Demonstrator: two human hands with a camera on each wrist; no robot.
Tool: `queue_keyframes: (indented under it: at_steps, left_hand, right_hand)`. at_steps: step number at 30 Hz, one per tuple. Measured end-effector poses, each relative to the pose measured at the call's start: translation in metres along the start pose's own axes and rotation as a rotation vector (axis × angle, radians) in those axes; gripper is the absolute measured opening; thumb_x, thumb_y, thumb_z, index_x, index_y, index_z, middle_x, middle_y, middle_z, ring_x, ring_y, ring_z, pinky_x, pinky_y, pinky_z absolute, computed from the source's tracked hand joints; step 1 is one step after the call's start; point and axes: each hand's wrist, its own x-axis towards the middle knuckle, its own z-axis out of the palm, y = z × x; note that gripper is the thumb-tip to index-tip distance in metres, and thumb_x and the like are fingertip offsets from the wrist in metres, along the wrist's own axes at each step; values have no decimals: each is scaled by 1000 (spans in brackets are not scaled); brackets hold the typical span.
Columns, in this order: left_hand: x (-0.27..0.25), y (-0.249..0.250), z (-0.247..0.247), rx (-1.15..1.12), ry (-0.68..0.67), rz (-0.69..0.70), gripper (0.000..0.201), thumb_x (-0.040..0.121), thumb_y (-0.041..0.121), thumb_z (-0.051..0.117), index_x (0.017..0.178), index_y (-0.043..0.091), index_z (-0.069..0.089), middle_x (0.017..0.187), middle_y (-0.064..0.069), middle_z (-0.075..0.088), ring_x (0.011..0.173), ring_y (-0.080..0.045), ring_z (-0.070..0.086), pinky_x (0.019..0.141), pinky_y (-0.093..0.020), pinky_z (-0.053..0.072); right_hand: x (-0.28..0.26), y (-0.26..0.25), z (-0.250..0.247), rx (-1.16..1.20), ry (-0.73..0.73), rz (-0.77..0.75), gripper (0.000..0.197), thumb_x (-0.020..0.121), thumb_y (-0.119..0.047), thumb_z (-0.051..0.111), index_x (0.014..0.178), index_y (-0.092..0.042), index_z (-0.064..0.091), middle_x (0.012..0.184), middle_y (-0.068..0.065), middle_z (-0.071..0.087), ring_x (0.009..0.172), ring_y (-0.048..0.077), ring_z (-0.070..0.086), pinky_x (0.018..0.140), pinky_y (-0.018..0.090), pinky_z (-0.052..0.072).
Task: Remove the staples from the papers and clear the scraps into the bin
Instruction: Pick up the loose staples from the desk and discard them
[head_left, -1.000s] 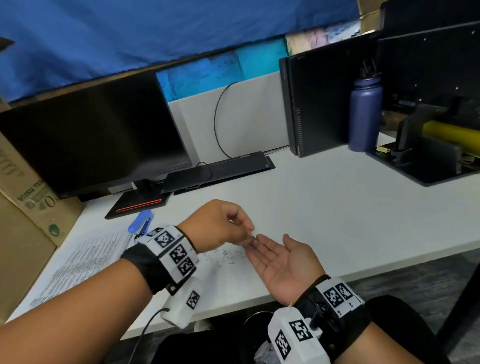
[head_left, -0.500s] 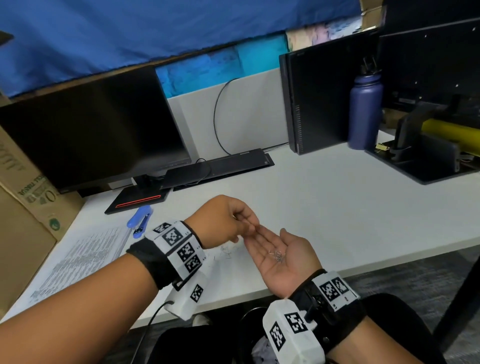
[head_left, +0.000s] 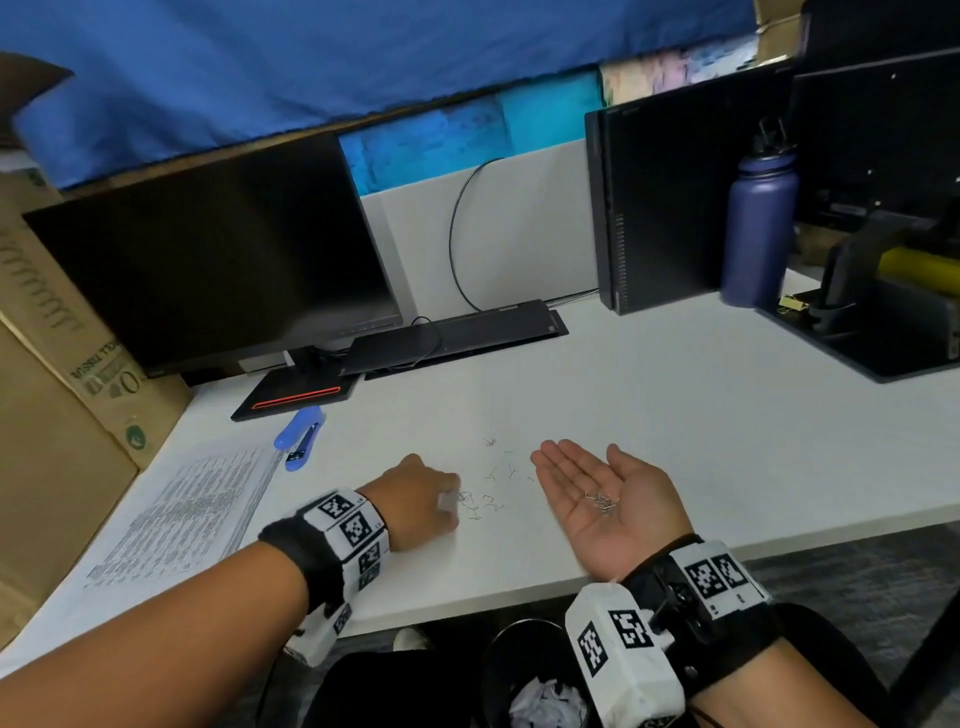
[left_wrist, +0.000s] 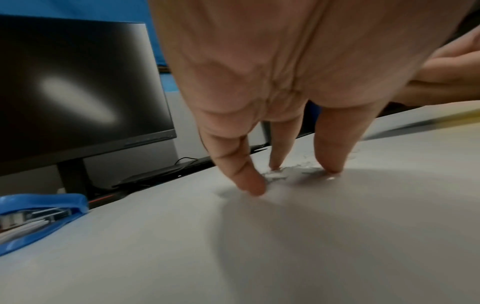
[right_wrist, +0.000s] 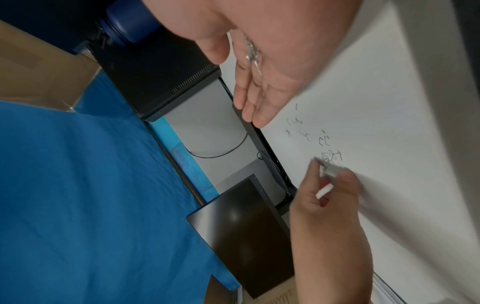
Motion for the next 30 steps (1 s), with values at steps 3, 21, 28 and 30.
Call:
queue_keyframes:
  at_steps: [3, 21, 28, 30]
  left_hand:
    - [5, 10, 5, -42, 115, 88, 16, 88, 14, 52, 84, 25, 63, 78, 6, 53, 83, -26, 65, 72, -29, 51]
    - [3, 7, -39, -416, 421, 76, 12, 85, 20, 69, 85, 28, 78, 83, 15, 74, 67, 5, 65, 68, -11, 53]
    - [-20, 65, -50, -615, 209, 300, 11, 87, 20, 72, 95, 20, 80, 80, 3, 77, 61, -4, 65, 63, -24, 60]
    - [-20, 72, -47, -569, 162, 334, 14, 90, 20, 69, 99, 21, 79, 85, 3, 78, 64, -2, 66, 69, -22, 59]
  right_hand:
    - [0, 3, 0, -27, 3, 19, 48, 101, -31, 45, 114, 12, 62, 107, 28, 71, 109, 40, 65, 100, 46, 50]
    - [1, 9, -3, -72, 32, 38, 48, 99, -31, 50, 116, 12, 61, 114, 29, 68, 109, 40, 65, 102, 46, 49]
    - [-3, 23, -1, -40, 17, 49, 49, 101, -31, 46, 118, 13, 60, 115, 28, 68, 103, 36, 69, 93, 45, 54]
    - [-6, 25, 0, -31, -15, 54, 52, 103, -32, 40, 117, 15, 59, 111, 28, 70, 94, 35, 72, 91, 45, 55]
